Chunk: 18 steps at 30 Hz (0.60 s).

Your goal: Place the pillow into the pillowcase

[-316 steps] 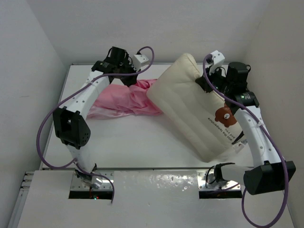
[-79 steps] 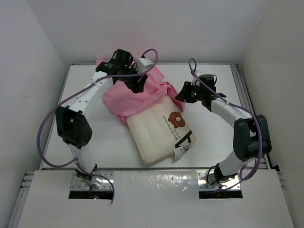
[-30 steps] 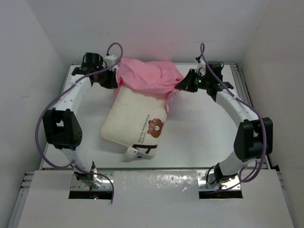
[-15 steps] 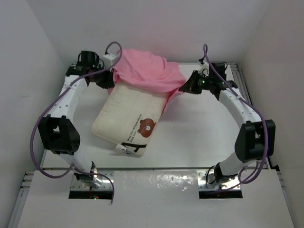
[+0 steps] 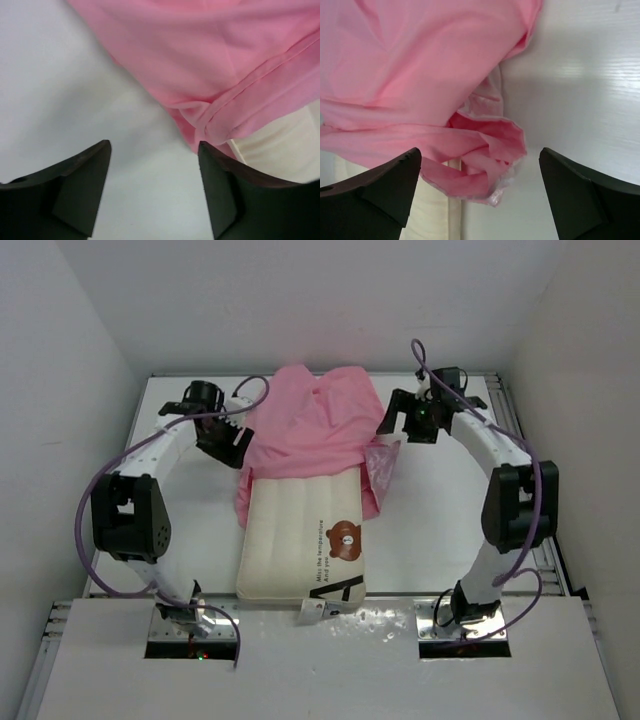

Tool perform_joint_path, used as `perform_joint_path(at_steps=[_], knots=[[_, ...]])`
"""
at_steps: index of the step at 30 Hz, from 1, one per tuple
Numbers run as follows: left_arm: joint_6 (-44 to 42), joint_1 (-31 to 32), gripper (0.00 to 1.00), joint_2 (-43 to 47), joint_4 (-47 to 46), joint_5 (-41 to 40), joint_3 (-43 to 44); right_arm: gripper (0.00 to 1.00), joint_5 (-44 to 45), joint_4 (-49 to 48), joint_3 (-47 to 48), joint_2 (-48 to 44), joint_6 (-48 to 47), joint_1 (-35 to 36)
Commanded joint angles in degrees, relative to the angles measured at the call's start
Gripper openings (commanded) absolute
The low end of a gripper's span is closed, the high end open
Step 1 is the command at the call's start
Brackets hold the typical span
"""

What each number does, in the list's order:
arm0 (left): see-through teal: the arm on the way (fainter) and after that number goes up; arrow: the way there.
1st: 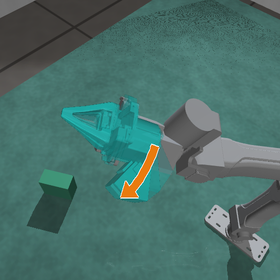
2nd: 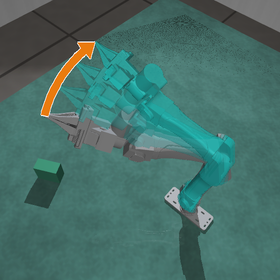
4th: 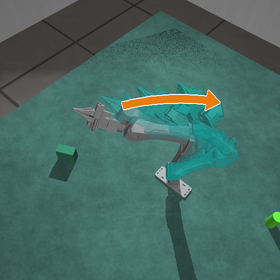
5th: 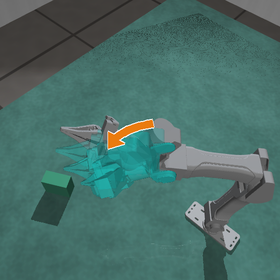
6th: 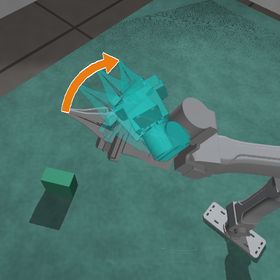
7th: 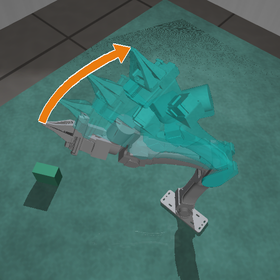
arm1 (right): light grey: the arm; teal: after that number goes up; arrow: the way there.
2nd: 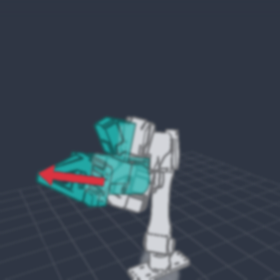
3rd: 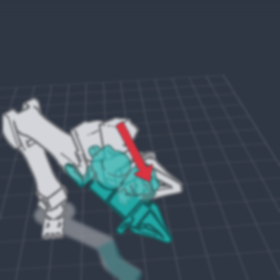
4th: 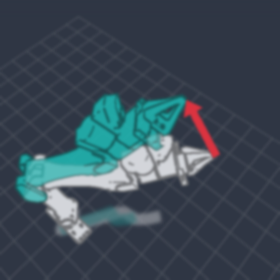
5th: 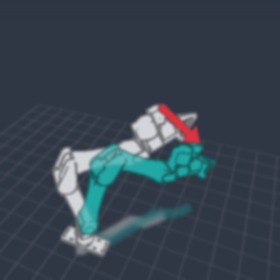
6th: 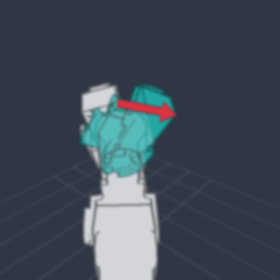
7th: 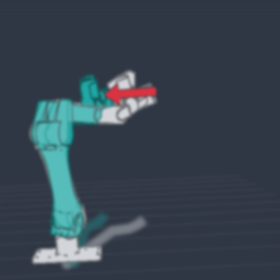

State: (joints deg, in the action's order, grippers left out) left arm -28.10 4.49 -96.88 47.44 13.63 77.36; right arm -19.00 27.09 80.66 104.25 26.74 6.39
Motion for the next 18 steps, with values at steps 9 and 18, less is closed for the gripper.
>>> perform_joint_path(at_steps=[9,18], knots=[[-9.1,16.2,0.63,-0.2,-4.5,1.8,11.0,0.12,7.7,-14.5,-31.3,-31.2,-0.8,9.0],[-6.3,23.9,0.77,-9.6,-17.2,5.2,11.1,0.99,-1.7,-31.0,-45.9,-28.7,9.5,18.7]])
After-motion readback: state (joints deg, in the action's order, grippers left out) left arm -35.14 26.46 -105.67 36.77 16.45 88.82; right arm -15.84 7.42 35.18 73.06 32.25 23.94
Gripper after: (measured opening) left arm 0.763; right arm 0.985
